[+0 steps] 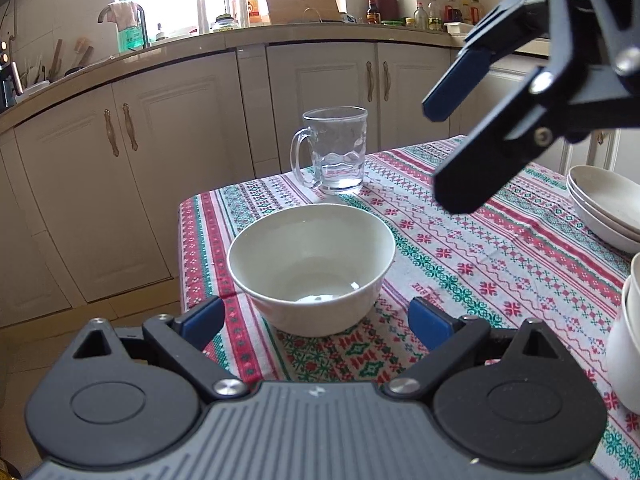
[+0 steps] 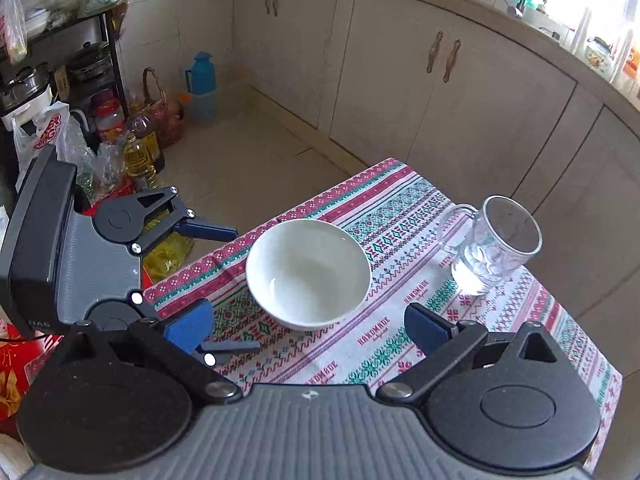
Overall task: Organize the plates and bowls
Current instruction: 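Move the right tool to the rim of the small white bowl, then close the right tool on the small bowl rim and lift it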
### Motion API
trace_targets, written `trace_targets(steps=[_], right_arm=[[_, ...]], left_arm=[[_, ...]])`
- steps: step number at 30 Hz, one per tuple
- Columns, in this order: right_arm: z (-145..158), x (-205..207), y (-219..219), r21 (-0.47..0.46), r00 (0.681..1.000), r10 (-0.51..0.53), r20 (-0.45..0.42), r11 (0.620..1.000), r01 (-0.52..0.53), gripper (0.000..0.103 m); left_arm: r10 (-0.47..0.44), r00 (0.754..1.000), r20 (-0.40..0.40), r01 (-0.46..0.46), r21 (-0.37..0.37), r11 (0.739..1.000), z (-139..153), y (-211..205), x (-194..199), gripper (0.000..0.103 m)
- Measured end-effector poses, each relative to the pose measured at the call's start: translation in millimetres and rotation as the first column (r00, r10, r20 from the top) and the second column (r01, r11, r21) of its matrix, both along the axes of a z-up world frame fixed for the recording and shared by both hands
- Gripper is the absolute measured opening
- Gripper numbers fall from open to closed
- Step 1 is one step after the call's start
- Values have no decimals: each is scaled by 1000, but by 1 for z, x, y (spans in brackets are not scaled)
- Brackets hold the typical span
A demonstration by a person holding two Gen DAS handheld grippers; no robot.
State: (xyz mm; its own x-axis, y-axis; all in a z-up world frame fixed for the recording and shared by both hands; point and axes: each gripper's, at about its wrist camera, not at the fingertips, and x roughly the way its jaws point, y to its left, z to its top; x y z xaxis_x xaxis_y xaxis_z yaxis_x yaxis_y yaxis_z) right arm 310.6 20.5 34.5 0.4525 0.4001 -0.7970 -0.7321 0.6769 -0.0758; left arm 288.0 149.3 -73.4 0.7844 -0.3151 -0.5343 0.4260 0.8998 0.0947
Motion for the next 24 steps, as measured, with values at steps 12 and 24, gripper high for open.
trace_targets(steps=[12, 24], right_arm=[[-42, 66, 13, 5, 988, -12, -153, 1000, 13, 87], [-66, 100, 13, 30, 977, -39, -210, 998, 46, 72]], left_arm=[[-16, 1000, 13, 16, 8, 1000, -12, -8, 21, 97], [-19, 1000, 18, 19, 1, 1000, -13, -8, 28, 95]])
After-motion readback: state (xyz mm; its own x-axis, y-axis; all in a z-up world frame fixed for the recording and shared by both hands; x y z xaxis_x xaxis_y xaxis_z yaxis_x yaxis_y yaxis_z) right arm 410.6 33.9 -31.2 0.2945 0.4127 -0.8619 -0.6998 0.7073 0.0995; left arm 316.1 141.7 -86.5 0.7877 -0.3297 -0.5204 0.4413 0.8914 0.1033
